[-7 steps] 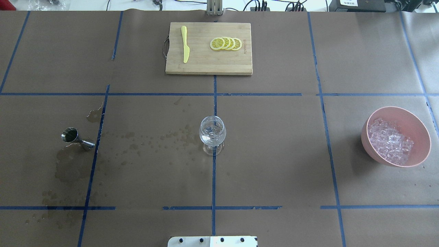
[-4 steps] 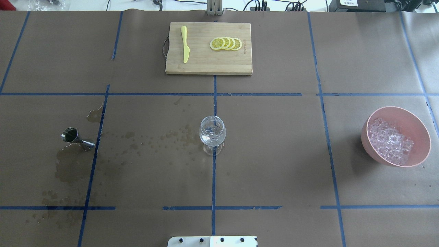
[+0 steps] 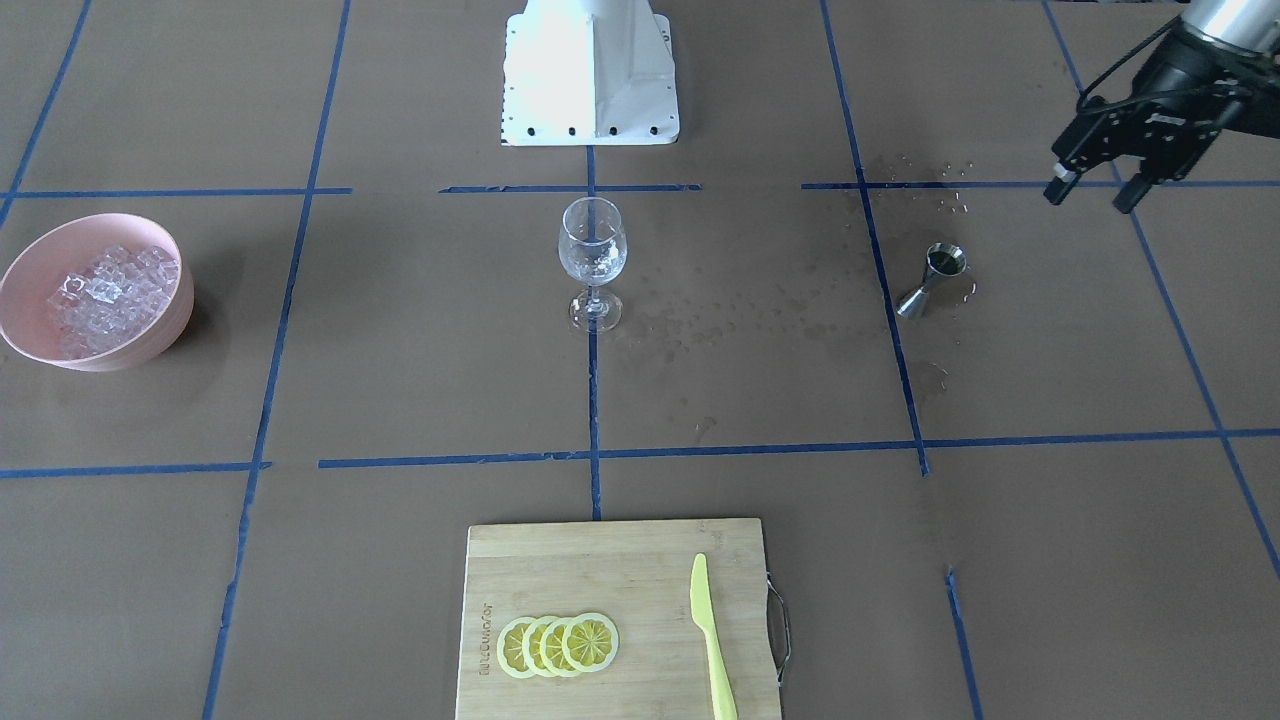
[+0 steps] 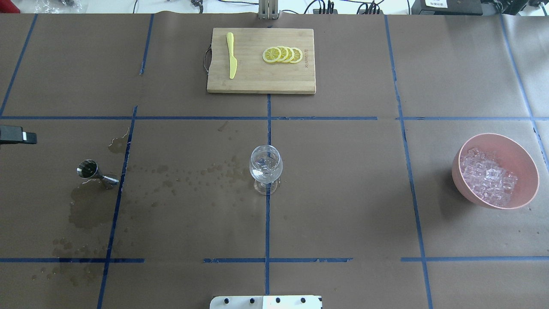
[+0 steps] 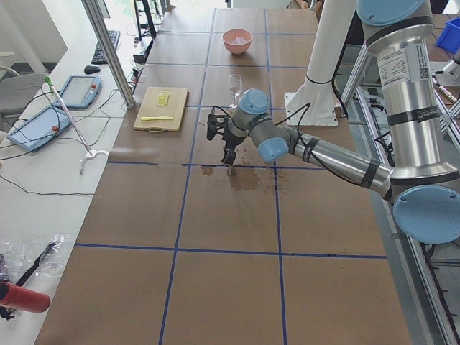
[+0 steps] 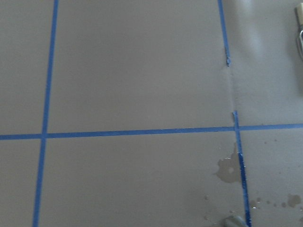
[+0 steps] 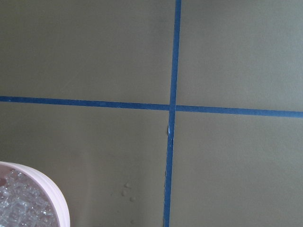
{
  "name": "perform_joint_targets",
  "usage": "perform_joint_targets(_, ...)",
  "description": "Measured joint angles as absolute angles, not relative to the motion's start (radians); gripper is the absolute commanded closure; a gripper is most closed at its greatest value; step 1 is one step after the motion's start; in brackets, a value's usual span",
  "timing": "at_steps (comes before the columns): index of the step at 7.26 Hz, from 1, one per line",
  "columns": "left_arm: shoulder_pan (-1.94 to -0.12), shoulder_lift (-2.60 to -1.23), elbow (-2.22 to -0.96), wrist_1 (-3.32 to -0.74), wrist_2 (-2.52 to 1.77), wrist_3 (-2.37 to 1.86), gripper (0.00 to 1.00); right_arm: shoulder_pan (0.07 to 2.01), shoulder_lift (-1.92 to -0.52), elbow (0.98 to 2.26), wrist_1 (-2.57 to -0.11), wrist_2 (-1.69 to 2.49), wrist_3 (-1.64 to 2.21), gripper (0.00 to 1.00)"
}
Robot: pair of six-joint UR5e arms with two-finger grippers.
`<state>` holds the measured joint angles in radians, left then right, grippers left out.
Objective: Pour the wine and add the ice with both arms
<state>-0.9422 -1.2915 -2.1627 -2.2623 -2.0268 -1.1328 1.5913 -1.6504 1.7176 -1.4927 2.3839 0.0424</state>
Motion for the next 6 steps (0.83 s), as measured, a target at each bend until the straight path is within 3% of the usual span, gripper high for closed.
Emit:
perform_joint_targets(3, -0.765, -1.176, -2.301, -2.335, -1.834, -1.236, 0.00, 1.591, -1.648, 1.724, -1.492, 2.396, 0.047, 0.00)
perform_joint_targets(6, -0.473, -1.116, -2.349, -2.312, -1.498, -1.402, 0.00, 1.591, -1.647, 1.739, -1.493, 2.402, 0.075, 0.00)
